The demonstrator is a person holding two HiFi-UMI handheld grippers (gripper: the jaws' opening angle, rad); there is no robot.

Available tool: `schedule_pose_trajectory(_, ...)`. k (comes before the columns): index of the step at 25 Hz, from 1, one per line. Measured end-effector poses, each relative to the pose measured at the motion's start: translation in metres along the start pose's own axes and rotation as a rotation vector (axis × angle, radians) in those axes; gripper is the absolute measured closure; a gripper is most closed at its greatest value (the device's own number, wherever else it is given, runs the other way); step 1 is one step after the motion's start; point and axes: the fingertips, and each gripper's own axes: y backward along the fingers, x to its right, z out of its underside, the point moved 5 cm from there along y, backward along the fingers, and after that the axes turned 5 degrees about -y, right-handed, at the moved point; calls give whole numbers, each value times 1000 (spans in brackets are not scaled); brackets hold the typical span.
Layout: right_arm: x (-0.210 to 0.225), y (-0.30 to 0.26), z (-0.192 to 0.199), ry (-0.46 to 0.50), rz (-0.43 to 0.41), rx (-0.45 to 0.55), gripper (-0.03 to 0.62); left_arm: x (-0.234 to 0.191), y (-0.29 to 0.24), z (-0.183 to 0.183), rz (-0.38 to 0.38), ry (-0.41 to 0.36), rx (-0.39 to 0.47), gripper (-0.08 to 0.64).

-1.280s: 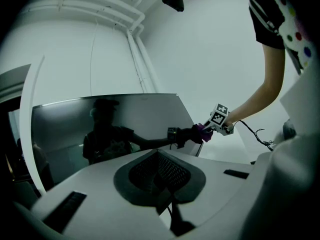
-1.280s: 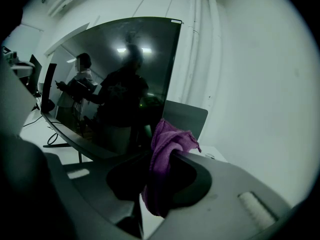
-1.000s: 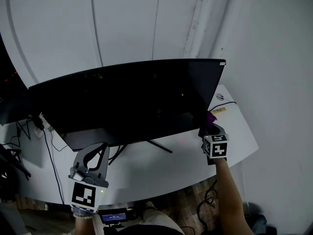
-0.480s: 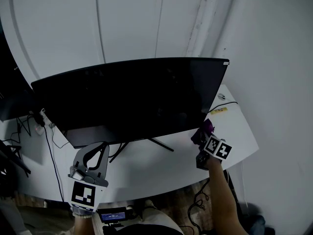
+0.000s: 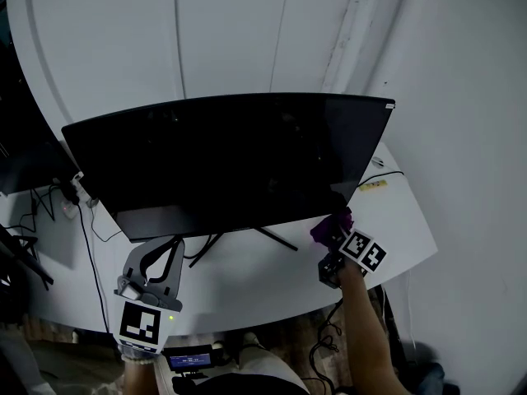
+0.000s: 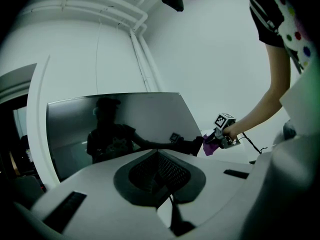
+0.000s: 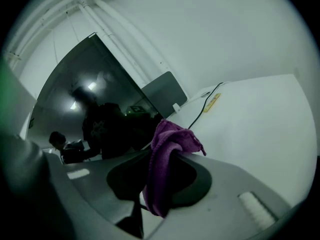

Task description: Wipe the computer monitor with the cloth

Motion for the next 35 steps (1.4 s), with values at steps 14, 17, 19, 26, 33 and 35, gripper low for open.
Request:
schedule_pose_trajectory(14, -45, -2, 49, -55, -77, -35, 501, -20, 29, 13, -43, 18, 2, 554)
schedule_pose_trajectory(17, -55, -3, 61, -54, -92, -51, 502, -25, 36, 16, -53, 19, 0, 554)
schedule_pose_trajectory(19, -61, -3, 70, -55, -103, -62, 502, -28, 40, 18, -60, 23, -1, 554)
schedule_pose_trajectory(26, -87, -5, 103, -65, -142, -109, 502, -39, 55, 25, -88, 34, -10, 554)
schedule_pose_trajectory(33, -112, -6, 131, -70, -176, -152, 502, -49, 70, 32, -116, 40, -18, 554)
schedule_pose_trajectory(35, -119, -6, 140, -71, -189, -166, 502, -51, 75, 35, -126, 44, -22, 554)
